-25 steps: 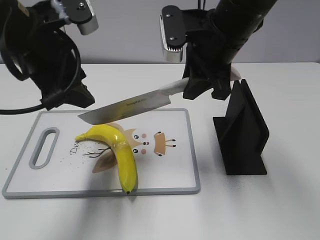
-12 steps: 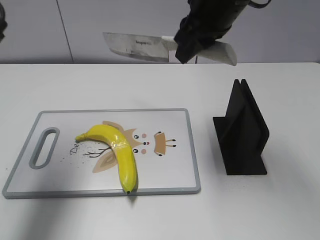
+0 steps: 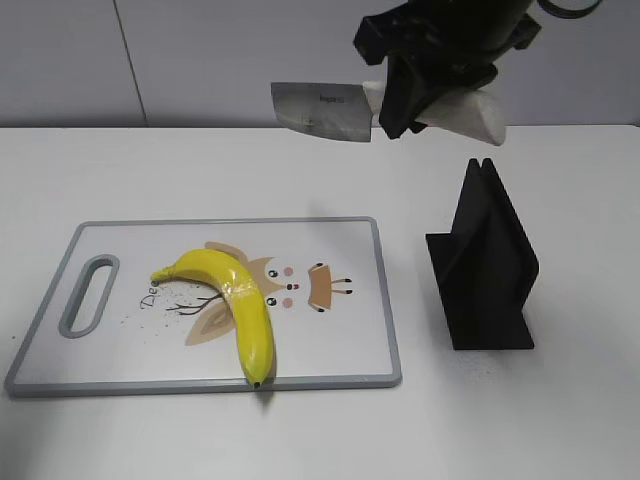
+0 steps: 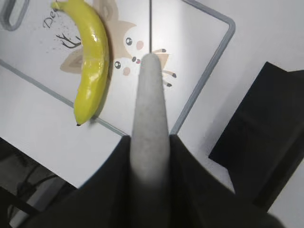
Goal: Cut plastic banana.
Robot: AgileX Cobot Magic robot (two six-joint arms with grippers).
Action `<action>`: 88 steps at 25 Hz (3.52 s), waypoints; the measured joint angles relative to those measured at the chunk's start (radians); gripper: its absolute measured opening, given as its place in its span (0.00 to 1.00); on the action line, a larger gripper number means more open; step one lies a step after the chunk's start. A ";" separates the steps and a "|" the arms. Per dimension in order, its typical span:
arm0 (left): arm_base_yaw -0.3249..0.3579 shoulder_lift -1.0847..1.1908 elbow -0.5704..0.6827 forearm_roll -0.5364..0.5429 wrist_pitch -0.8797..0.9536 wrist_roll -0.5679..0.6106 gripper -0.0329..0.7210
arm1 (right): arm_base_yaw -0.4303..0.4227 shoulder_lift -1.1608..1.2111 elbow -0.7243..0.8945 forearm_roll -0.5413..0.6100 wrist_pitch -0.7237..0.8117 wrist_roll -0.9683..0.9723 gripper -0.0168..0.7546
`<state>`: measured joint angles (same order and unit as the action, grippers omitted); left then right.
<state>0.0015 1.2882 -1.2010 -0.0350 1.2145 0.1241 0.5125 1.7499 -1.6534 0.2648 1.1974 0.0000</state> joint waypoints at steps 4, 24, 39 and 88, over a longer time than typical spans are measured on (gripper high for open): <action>0.000 -0.189 0.124 -0.008 -0.001 0.018 0.82 | 0.000 -0.149 0.164 0.001 -0.130 0.087 0.26; 0.000 -1.154 0.673 -0.067 -0.142 0.080 0.82 | 0.000 -0.438 0.738 -0.454 -0.515 0.668 0.26; 0.000 -1.293 0.696 -0.074 -0.152 0.078 0.76 | 0.000 -0.439 0.789 -0.495 -0.560 0.718 0.26; 0.000 -1.293 0.697 -0.074 -0.152 0.078 0.71 | 0.000 -1.052 1.017 -0.314 -0.354 0.176 0.85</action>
<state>0.0015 -0.0052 -0.5038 -0.1089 1.0622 0.2024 0.5125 0.6981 -0.6367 -0.0492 0.8437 0.1763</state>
